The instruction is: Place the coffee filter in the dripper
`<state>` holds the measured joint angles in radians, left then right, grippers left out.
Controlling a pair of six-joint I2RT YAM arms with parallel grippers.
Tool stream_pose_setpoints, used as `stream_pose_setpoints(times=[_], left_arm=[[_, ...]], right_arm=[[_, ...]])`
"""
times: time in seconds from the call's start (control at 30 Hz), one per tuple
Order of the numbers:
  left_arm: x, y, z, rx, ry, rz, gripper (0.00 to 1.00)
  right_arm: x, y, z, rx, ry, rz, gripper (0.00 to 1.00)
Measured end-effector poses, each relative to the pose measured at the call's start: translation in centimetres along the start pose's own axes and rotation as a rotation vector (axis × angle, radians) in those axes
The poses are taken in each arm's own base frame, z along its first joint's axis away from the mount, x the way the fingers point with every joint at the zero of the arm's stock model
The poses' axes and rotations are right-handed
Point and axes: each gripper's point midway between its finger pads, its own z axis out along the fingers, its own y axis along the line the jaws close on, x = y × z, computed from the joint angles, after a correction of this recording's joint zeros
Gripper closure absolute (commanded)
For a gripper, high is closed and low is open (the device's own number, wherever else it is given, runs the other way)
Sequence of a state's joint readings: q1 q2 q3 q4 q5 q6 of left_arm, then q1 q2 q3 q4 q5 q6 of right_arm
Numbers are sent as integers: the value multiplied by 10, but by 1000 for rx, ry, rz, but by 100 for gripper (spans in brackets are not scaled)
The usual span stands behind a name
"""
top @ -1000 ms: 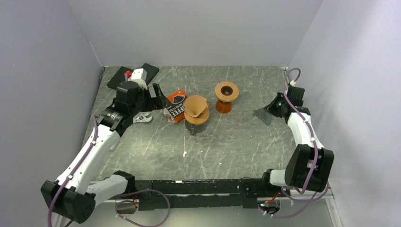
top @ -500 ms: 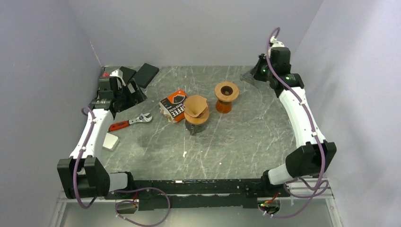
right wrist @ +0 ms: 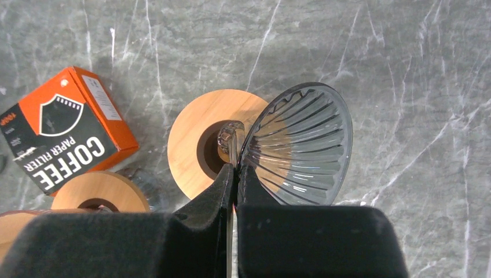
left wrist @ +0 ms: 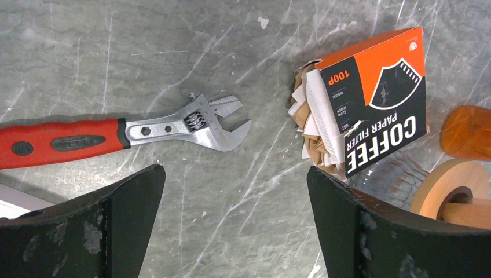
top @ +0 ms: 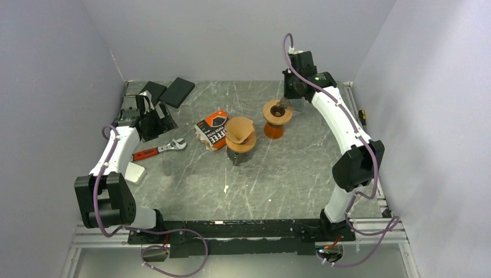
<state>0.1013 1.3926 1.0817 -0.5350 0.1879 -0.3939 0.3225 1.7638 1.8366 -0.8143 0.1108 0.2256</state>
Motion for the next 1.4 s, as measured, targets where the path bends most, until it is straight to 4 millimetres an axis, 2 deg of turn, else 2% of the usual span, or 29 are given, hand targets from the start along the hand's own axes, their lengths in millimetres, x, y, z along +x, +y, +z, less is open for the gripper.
stream_pose_setpoints(times=[0.2, 0.43, 0.7, 1.03, 1.23, 1.4], left_arm=[[2, 1, 0, -1, 10, 6, 1], [3, 1, 1, -1, 12, 5, 1], [4, 2, 3, -4, 20, 3, 0], [5, -1, 3, 15, 24, 3, 0], [6, -3, 6, 26, 36, 0, 0], [9, -4, 7, 35, 47, -3, 1]], right_arm=[[6, 16, 5, 37, 28, -85, 100], [25, 26, 5, 85, 83, -179, 100], [28, 37, 10, 160, 87, -294, 98], [38, 51, 22, 289, 86, -450, 82], [37, 53, 23, 285, 80, -459, 63], [39, 60, 25, 241, 87, -451, 56]])
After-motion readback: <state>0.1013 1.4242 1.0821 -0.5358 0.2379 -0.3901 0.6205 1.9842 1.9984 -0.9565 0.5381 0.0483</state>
